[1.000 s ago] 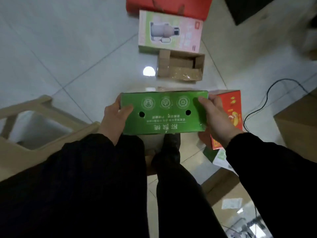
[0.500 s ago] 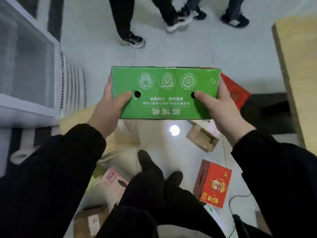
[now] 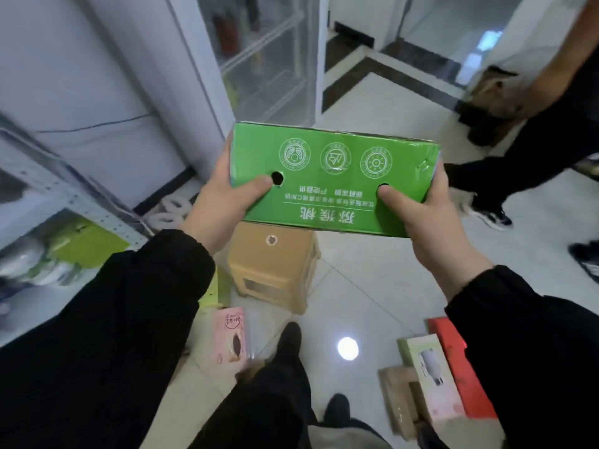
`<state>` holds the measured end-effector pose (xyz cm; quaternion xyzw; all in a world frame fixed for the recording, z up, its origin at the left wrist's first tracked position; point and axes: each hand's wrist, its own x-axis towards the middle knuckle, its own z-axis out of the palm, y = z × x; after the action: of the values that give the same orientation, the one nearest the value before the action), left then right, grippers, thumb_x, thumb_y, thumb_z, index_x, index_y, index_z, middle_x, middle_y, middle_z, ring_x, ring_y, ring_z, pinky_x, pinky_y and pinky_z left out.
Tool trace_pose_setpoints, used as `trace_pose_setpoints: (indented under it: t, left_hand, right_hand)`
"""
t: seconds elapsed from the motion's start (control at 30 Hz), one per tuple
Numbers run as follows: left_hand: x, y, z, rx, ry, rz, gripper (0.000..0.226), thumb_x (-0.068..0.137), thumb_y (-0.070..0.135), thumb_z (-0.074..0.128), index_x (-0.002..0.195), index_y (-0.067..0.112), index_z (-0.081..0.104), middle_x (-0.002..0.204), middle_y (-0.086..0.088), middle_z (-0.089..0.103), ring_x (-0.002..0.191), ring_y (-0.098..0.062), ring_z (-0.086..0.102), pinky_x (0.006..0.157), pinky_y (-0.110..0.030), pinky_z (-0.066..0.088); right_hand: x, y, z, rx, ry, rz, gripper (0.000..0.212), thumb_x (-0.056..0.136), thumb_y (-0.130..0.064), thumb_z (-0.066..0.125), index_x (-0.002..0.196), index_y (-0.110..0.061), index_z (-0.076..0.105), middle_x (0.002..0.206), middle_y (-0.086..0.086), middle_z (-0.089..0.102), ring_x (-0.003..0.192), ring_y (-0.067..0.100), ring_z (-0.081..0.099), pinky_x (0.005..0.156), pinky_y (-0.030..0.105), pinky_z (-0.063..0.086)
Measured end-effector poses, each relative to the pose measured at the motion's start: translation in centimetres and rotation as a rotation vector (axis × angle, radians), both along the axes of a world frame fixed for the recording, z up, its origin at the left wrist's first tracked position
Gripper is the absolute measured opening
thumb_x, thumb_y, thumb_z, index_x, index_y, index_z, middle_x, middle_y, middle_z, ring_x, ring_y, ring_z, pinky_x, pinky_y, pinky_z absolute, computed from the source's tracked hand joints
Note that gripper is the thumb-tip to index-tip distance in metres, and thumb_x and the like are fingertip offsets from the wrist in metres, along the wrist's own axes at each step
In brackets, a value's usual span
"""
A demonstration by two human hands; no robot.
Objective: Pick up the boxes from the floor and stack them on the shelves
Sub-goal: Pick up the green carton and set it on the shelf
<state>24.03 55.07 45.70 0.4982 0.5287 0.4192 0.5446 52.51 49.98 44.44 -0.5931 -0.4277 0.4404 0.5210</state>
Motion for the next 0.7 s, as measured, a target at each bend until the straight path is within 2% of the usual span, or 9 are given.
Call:
trace_pose_setpoints:
  t: [0.13,0.2,0.3,0.43,0.5,0.6,0.7]
  left_hand:
    - [-6.0,-6.5,2.3,0.056,-0.015,0.276,0.064,0.089,0.012,0.076,0.144,0.019,0.044,0.106,0.007,0.076,0.093,-0.007,0.075,0.072,-0.023,0.059]
    - [-9.0,-10.0,3.3,0.083,0.021,0.404,0.062,0.087,0.013,0.077,0.141,0.017,0.046,0.107,0.008,0.074,0.092,-0.001,0.074,0.072,-0.018,0.057]
    - [-13.4,-15.1,4.4,0.12,0.062,0.559,0.064,0.086,0.014,0.079,0.141,0.018,0.048,0.11,0.011,0.076,0.1,-0.004,0.073,0.079,-0.02,0.057]
    - [-17.6,-20.5,5.6,0.158,0.102,0.713,0.054,0.091,0.009,0.073,0.136,0.023,0.049,0.099,0.018,0.074,0.089,0.004,0.072,0.073,-0.015,0.056]
    - [-19.7,-22.7,5.7,0.157,0.072,0.761,0.054,0.09,0.01,0.074,0.138,0.021,0.049,0.103,0.014,0.075,0.093,0.0,0.073,0.076,-0.02,0.059]
    - [-23.6,-25.7,5.6,0.161,0.012,0.818,0.053,0.087,0.016,0.079,0.131,0.03,0.054,0.115,0.008,0.076,0.107,-0.015,0.073,0.09,-0.038,0.059]
    - [-27.8,-28.7,6.5,0.186,-0.02,0.873,0.056,0.079,0.022,0.084,0.126,0.035,0.057,0.121,0.005,0.074,0.112,-0.02,0.071,0.093,-0.042,0.057]
  right_hand:
    - [-6.1,1.0,2.3,0.073,-0.022,0.225,0.08,0.076,-0.031,0.084,0.145,-0.032,0.044,0.125,-0.007,0.071,0.115,0.017,0.069,0.1,0.05,0.055]
    - [-9.8,0.6,3.2,0.104,-0.033,0.329,0.079,0.078,-0.032,0.083,0.146,-0.034,0.043,0.125,-0.011,0.071,0.112,0.011,0.069,0.1,0.046,0.056]
    - [-15.3,-0.7,4.5,0.147,-0.058,0.459,0.08,0.078,-0.035,0.081,0.148,-0.036,0.042,0.123,-0.016,0.071,0.111,0.006,0.069,0.1,0.043,0.055]
    - [-21.5,-2.7,5.1,0.163,-0.046,0.589,0.087,0.077,-0.036,0.083,0.151,-0.034,0.037,0.125,-0.016,0.07,0.112,0.006,0.069,0.102,0.042,0.055]
    - [-24.3,-3.7,5.5,0.186,-0.048,0.641,0.082,0.081,-0.032,0.083,0.15,-0.032,0.038,0.124,-0.015,0.071,0.111,0.005,0.069,0.101,0.041,0.056]
    - [-28.7,-5.1,6.0,0.216,-0.067,0.712,0.082,0.079,-0.037,0.081,0.148,-0.03,0.04,0.126,-0.012,0.07,0.114,0.008,0.068,0.102,0.044,0.055]
    - [-34.0,-6.6,7.2,0.233,-0.078,0.768,0.09,0.075,-0.044,0.082,0.152,-0.03,0.036,0.128,-0.011,0.068,0.115,0.009,0.068,0.101,0.044,0.055]
